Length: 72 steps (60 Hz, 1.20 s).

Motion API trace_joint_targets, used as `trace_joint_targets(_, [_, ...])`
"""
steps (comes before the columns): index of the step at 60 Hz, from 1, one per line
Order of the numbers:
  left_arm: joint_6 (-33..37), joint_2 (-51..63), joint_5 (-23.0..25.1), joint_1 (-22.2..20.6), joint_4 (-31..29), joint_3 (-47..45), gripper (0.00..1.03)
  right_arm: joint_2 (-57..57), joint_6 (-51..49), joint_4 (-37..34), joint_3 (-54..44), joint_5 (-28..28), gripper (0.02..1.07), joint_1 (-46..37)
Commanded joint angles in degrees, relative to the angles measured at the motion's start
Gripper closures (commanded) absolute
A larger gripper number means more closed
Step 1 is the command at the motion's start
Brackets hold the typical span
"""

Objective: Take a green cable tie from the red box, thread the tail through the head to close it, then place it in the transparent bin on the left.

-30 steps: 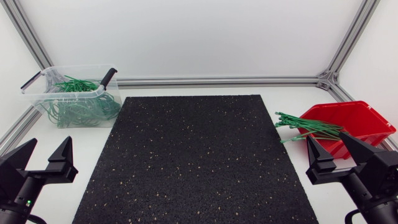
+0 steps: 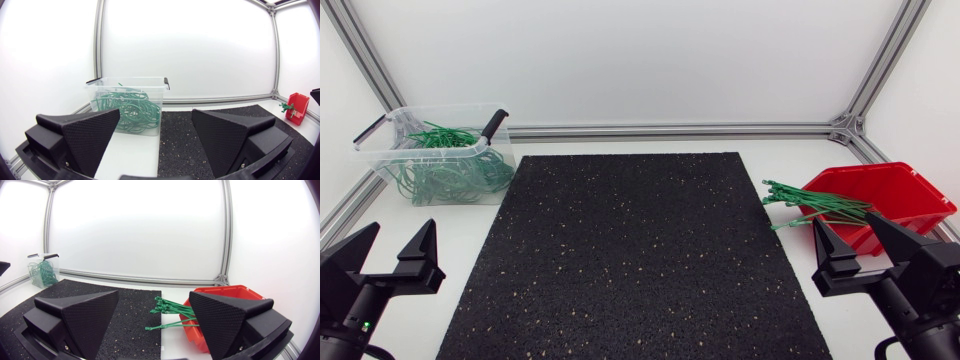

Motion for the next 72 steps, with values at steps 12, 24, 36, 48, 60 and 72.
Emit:
trace_joint_targets(12, [-0.82,-0.56,-0.59,-0.69,-0.22,-2.53,0.03,0.56,-1.14,-3.49,6.32,-0.26,0.05,0.00])
trace_joint_targets(24, [-0.82,-0.56,-0.59,-0.52,-0.22,-2.53,0.03,9.97,-1.14,-4.54,13.71,-0.26,0.06,-0.17])
trace_joint_targets(36, [-0.82,-0.56,-0.67,-0.52,-0.22,-2.53,0.03,21.83,-1.23,-8.50,23.11,-4.21,0.06,-3.51])
trace_joint_targets(48, [-0.82,-0.56,-0.59,-0.17,-0.22,-2.53,0.03,33.78,-5.62,-13.77,32.43,-14.32,0.07,-9.31])
trace_joint_targets(60, [-0.82,-0.56,-0.59,0.19,-0.22,-2.53,0.03,46.79,-10.46,-20.19,40.87,-30.23,0.07,-18.98])
trace_joint_targets(72, [-0.82,-0.47,-0.67,-0.08,-0.22,-2.44,0.03,56.37,-19.86,-28.27,47.46,-32.16,0.07,-21.79])
